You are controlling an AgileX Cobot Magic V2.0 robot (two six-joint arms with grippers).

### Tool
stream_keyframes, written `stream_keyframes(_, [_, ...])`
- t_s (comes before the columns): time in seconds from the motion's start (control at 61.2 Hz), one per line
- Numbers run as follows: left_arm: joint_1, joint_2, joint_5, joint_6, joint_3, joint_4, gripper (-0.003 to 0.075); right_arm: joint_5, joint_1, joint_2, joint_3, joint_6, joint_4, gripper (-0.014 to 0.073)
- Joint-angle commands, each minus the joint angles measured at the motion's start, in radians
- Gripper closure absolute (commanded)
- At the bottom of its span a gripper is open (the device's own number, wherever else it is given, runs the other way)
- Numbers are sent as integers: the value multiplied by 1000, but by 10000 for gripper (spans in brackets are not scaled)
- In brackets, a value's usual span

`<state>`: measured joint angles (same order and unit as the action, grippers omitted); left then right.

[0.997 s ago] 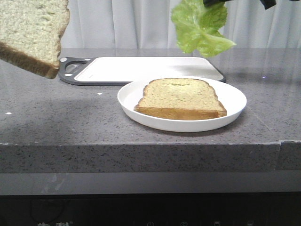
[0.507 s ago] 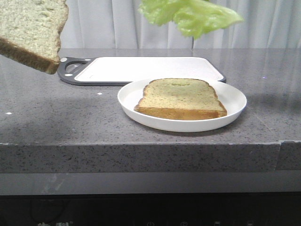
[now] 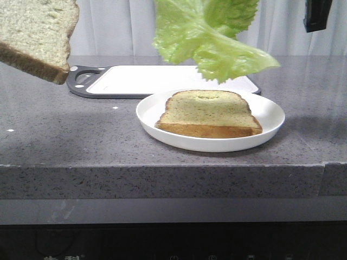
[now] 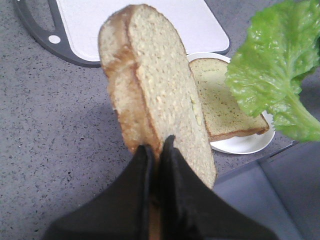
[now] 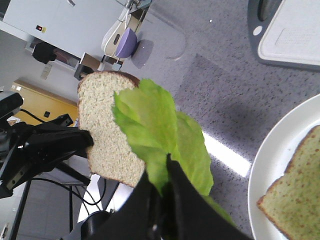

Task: Left arm grabs bread, right arm adds lettuce
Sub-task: 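Lift the lettuce leaf with the right gripper toward the plate, then lay the lettuce on the bottom bread slice and open the right gripper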

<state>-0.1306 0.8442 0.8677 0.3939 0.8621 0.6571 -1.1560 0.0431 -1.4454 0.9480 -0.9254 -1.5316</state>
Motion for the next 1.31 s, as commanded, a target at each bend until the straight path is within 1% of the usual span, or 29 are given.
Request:
stream_keyframes(0.0, [5, -3, -53, 0, 25, 43, 741, -45, 20, 6, 20, -15, -80, 660])
stream_keyframes(0.098, [5, -3, -53, 0, 25, 43, 741, -30, 22, -20, 20, -15, -84, 660])
stream_keyframes(0.327, [5, -3, -53, 0, 25, 43, 741, 85, 20, -82, 20, -14, -84, 660])
stream_keyframes(0.507, [5, -3, -48, 0, 25, 43, 741, 99, 19, -127, 20, -12, -79, 653])
stream_keyframes(0.556, [5, -3, -47, 0, 25, 43, 741, 118, 19, -130, 20, -12, -68, 628])
stream_keyframes(0.588, [5, -3, -47, 0, 25, 43, 741, 134, 19, -130, 20, -12, -58, 596])
stream_keyframes(0.703, [5, -3, -47, 0, 25, 43, 741, 172, 19, -130, 20, -12, -39, 435])
stream_keyframes(0.752, [5, -3, -47, 0, 25, 43, 741, 182, 19, -130, 21, -12, -25, 338])
stream_keyframes(0.817, [5, -3, -47, 0, 25, 43, 741, 190, 19, -130, 23, -13, 3, 238])
stream_keyframes(0.866, [5, -3, -47, 0, 25, 43, 741, 195, 17, -128, 23, -16, 35, 175])
stream_keyframes(0.948, [5, -3, -47, 0, 25, 43, 741, 217, 16, -122, 23, -16, 94, 106])
stream_keyframes(1.046, [5, -3, -47, 0, 25, 43, 741, 221, 7, -100, 24, -16, 153, 69])
stream_keyframes(1.209, [5, -3, -47, 0, 25, 43, 741, 251, -18, -9, 24, 3, 241, 70])
stream_keyframes(1.291, [5, -2, -47, 0, 25, 74, 741, 288, -30, 54, 24, 55, 346, 72])
